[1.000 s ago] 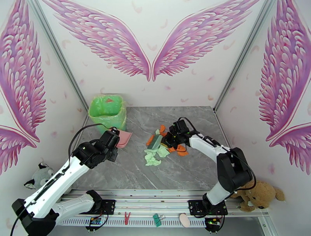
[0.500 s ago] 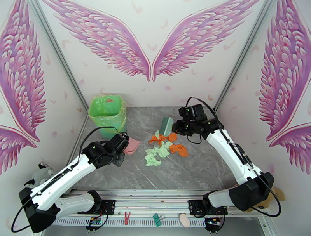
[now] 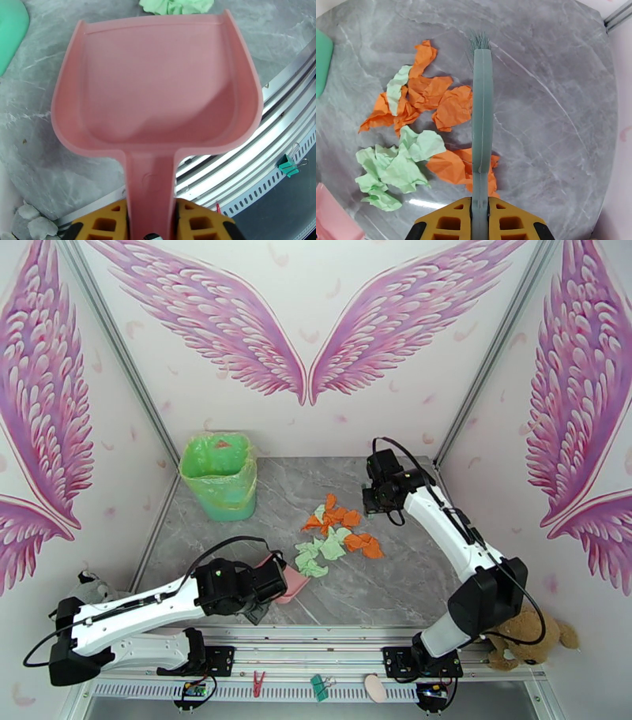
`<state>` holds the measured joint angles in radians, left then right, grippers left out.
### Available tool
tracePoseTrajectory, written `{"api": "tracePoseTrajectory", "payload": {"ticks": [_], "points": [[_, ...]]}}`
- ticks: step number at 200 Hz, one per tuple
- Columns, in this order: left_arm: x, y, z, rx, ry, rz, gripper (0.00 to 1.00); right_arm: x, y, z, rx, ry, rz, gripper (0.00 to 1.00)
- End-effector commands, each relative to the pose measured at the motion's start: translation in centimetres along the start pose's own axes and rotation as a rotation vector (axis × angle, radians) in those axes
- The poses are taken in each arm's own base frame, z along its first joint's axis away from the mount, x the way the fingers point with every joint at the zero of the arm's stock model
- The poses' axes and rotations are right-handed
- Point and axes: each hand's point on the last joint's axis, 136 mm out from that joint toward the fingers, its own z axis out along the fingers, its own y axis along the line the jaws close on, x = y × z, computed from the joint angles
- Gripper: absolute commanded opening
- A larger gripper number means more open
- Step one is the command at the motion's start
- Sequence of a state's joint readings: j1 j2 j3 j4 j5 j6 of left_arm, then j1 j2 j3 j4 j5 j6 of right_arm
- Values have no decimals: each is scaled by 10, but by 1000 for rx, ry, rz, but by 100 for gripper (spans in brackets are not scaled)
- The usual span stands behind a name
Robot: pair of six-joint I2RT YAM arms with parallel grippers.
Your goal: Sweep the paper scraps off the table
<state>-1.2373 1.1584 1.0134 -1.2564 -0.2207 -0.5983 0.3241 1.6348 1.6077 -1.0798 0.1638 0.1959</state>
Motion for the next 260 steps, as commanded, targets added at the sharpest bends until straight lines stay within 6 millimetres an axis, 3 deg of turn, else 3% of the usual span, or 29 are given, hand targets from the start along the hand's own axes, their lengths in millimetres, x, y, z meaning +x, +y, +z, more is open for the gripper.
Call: {"api": "tracePoseTrajectory", "payload": {"ticks": [1,51,136,169,209,260], "points": [[6,-14,18,15,7,-81,0,-26,-10,-11,57,-55,-19,0],[9,-5,34,-59,-15,-101,0,-68,-3,-14,61,-89,-82,0],[9,-20,51,-20,20,-58,0,-87,-8,46,212,47,-179,0],[6,-18,55,-37,14,-54,0,-84,-2,65,196,77,-184,0],[2,-15,65,-31,14,-69,0,-62,12,91,155,155,-220,0],[-6,-13,69,-20,9,-59,0,-39,26,101,145,204,-353,0]]}}
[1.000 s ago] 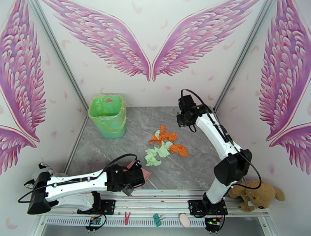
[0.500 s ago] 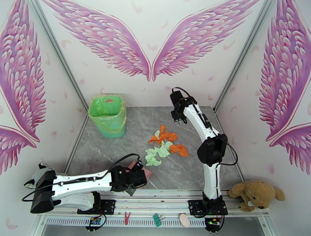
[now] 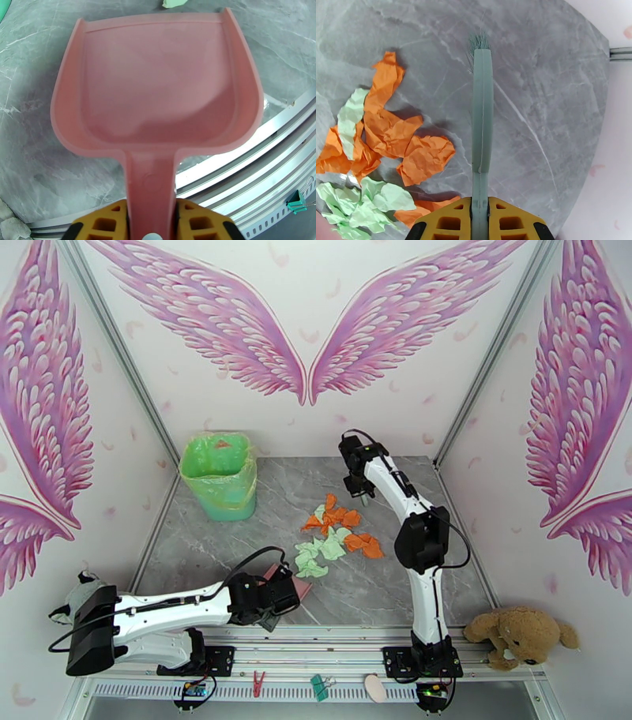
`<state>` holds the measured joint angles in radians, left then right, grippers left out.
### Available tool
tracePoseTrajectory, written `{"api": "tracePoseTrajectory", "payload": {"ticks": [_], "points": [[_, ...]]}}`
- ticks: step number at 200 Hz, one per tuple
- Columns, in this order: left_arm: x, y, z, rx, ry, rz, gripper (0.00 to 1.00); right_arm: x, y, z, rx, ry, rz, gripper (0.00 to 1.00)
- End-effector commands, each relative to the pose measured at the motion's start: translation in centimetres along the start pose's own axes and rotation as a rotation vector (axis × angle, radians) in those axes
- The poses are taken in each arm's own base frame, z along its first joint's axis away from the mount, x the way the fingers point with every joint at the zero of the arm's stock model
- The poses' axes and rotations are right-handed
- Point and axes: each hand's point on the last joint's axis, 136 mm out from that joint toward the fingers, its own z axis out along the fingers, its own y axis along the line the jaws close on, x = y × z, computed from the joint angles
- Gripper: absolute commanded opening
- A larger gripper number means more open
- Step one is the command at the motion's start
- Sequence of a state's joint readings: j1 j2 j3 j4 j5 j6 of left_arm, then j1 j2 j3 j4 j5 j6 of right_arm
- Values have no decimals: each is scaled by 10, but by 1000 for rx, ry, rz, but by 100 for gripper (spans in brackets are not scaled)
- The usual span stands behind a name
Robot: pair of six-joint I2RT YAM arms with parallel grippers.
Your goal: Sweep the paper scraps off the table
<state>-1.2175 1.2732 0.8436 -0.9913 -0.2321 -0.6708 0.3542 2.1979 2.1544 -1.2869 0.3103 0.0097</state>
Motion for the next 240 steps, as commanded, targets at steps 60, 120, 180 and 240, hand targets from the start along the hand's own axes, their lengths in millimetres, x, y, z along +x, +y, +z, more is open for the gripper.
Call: {"api": "tracePoseTrajectory", "payload": {"ticks": [60,120,180,240], "points": [[-5,-13,9,38,20,85,0,28,41,8,-24,63,-240,0],[-15,-24,17,45,18,143,0,41,66,0,-65,77,-304,0],[-29,-22,30,56,35,152,0,56,100,-15,-112,84,-380,0],[-52,-20,40,70,34,160,0,77,136,-25,-150,108,-457,0]]}}
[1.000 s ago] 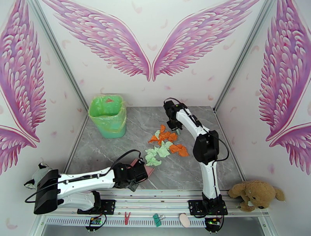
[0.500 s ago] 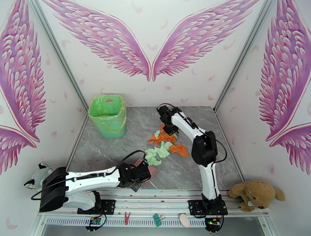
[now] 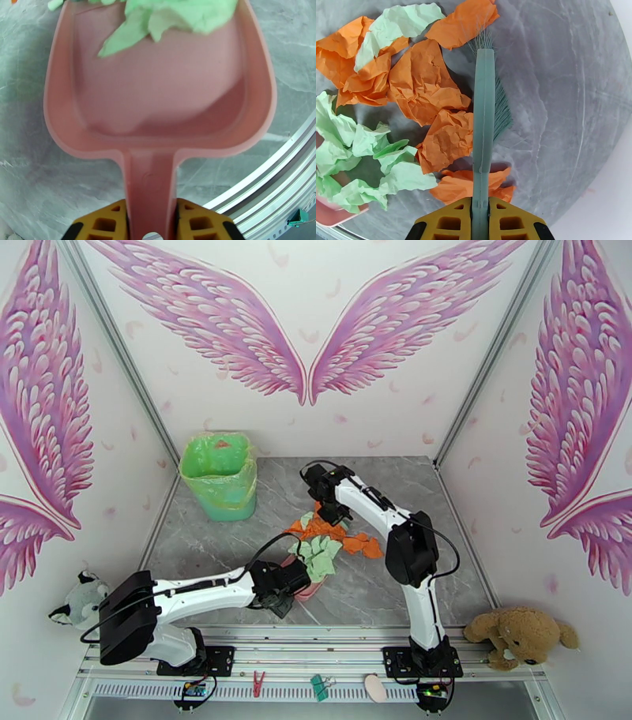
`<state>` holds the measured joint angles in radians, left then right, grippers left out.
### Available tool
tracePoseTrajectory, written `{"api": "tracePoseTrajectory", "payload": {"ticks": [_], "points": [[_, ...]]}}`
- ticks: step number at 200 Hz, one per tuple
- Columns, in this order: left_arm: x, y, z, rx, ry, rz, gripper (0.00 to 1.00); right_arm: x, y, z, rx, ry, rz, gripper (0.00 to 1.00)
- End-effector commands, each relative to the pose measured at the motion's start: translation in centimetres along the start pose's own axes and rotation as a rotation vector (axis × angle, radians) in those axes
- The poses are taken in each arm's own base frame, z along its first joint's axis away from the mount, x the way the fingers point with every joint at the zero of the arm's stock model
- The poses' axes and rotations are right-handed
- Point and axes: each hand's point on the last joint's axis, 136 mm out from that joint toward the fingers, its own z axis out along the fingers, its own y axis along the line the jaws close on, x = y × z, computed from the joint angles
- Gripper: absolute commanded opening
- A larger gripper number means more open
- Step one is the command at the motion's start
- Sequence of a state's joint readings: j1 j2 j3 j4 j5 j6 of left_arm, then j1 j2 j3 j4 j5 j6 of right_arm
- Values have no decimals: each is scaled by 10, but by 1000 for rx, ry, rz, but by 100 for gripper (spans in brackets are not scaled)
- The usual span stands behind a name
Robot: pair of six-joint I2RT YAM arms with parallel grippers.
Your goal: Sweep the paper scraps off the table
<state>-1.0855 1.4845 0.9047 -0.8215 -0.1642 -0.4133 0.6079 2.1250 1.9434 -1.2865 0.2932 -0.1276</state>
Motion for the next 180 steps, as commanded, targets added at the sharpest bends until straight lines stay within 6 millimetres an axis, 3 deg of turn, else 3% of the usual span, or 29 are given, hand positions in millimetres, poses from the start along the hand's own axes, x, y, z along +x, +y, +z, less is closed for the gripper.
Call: {"api": "tracePoseTrajectory", "payload": {"ticks": [1,58,92,137,161,180], "points": [[-13,-7,2,33,2,36,0,14,32,-6,-95,38,-42,0],[-37,-12,17,58,0,53,0,18,50,-21,-129,11,-53,0],[-53,-6,23,61,-22,28,0,25,57,-38,-188,-16,-43,0],[-74,1,22,52,-64,10,0,37,62,-44,-223,-17,-44,0],[-85,4,23,50,-80,6,0,36,55,-52,-204,-42,-25,0],[-92,4,22,52,-93,3,0,32,38,-68,-160,-95,32,0]]}}
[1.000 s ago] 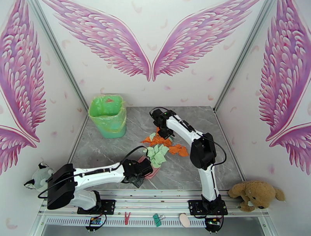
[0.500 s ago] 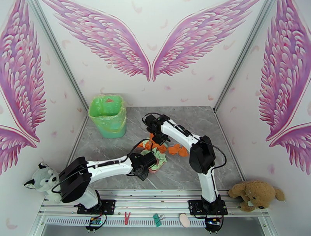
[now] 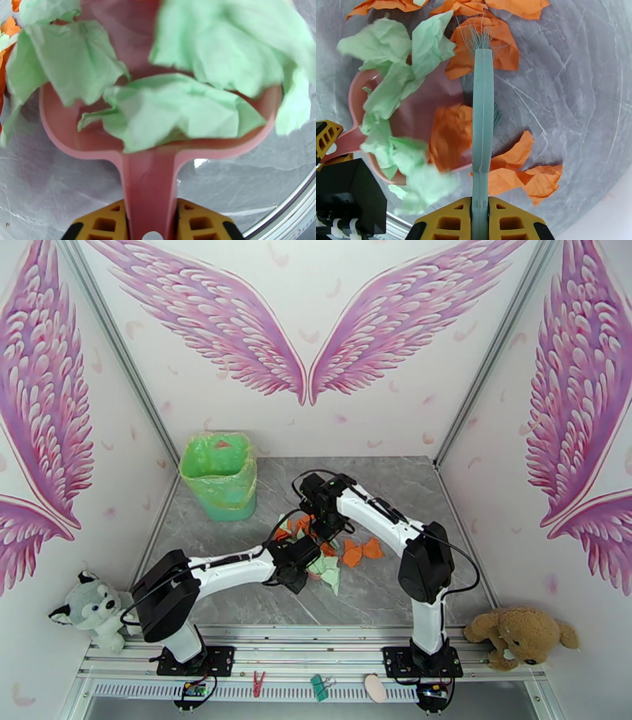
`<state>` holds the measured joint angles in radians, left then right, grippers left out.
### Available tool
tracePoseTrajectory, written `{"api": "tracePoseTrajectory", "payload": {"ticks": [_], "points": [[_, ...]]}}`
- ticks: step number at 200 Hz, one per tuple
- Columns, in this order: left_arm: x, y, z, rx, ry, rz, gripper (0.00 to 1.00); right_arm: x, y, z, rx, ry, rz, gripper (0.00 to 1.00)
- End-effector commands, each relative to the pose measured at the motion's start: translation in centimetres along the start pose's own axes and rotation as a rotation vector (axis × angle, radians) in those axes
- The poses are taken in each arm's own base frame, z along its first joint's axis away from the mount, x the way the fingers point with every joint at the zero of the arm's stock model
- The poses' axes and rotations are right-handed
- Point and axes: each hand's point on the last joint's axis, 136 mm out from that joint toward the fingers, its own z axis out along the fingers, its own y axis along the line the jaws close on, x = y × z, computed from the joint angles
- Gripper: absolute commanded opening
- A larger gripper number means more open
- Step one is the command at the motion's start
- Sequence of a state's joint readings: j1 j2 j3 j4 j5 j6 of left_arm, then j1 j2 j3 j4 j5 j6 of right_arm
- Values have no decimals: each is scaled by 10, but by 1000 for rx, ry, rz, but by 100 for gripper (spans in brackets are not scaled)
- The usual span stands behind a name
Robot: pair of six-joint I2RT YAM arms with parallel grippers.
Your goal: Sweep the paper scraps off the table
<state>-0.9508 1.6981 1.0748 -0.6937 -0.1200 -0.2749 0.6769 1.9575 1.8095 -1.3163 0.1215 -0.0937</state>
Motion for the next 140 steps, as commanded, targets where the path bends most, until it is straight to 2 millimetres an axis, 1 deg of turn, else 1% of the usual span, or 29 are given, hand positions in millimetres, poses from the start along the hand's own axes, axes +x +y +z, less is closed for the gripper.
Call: {"api": "tracePoseTrajectory", "payload": {"ticks": [1,17,45,64,80,99,124,140], "points": [[-20,-3,-2,15,-38,7,0,2,-8,-30,22,-66,63,0],[-25,-2,-4,18,-46,5,0,0,-31,-53,89,-132,138,0],[-33,-4,-7,25,-64,5,0,9,-67,-92,192,-234,240,0],[-36,-4,-9,31,-68,3,0,22,-82,-105,239,-250,274,0],[-35,-6,-11,35,-62,9,0,39,-95,-105,302,-207,296,0],[-34,-8,-18,32,-61,23,0,58,-110,-96,358,-142,327,0],[-31,-10,-37,33,-75,37,0,75,-117,-81,362,-101,356,0],[-28,-11,-53,35,-89,43,0,81,-119,-78,359,-100,375,0]]}}
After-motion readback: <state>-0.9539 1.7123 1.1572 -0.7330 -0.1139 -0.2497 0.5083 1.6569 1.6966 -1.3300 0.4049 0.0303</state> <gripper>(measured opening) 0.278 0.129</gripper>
